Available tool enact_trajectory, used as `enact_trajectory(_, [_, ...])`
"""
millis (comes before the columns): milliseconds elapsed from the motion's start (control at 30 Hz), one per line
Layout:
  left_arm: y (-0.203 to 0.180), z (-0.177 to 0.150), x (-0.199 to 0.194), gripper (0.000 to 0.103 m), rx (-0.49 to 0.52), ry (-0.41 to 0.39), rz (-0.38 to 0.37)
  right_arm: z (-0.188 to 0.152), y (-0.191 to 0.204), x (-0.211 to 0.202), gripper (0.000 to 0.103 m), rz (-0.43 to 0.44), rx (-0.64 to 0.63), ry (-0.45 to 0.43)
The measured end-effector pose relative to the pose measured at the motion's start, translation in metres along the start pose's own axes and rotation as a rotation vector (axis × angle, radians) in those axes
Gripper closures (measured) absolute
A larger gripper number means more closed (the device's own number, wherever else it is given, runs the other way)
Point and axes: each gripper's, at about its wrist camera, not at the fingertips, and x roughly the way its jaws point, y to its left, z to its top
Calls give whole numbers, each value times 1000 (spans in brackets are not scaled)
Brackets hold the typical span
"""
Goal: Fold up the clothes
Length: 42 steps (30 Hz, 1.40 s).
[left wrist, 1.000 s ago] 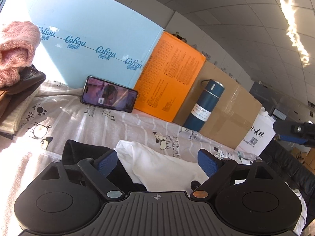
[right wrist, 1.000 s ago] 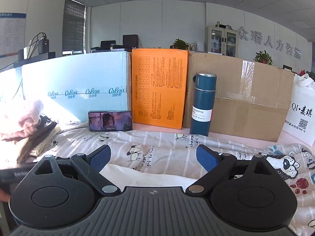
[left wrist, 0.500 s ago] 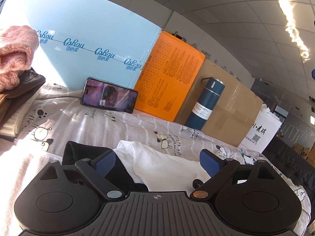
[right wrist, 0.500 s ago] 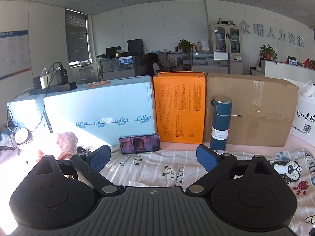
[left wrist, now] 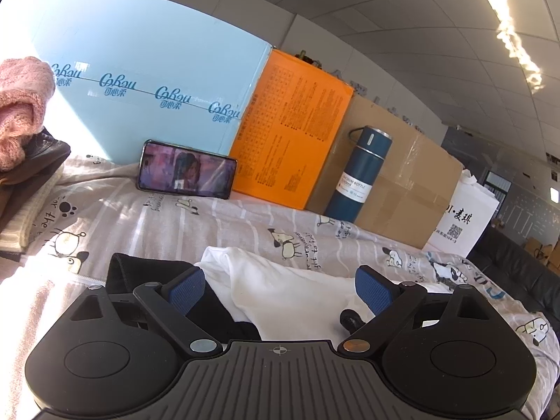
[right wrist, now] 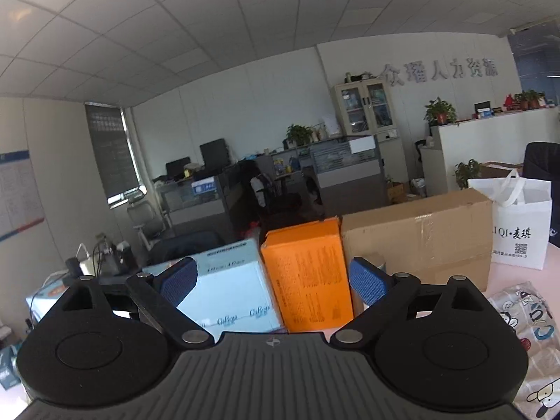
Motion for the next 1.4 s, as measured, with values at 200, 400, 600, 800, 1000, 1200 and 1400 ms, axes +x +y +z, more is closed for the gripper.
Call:
enact_trajectory(200, [-4,0,-1,8,20,3,-12,41,1,-59,0,-115,-55,-146])
enact_trajectory(400, [-8,-2,2,8,51,17,-18,24,-18,-58,0,-238,-212,-102])
enact_trajectory(600, [-6,-2,3,8,56,21,1,-51,-60,36,0,-296,-332,146])
enact_trajectory(800, [-15,-4,2,8,121,2,6,-170,-95,132,0,-147,-441,417])
enact_trajectory(1000, [-34,-13,6,8,259,36,-42,-270,-112,208,3,6,-375,608])
enact_trajectory(1200, [-51,-22,14,8,374,101,-78,-305,-120,237,13,167,-276,627])
enact_trajectory(1400, [-46,-23,22,8,354,174,-97,-319,-114,246,15,316,-288,651])
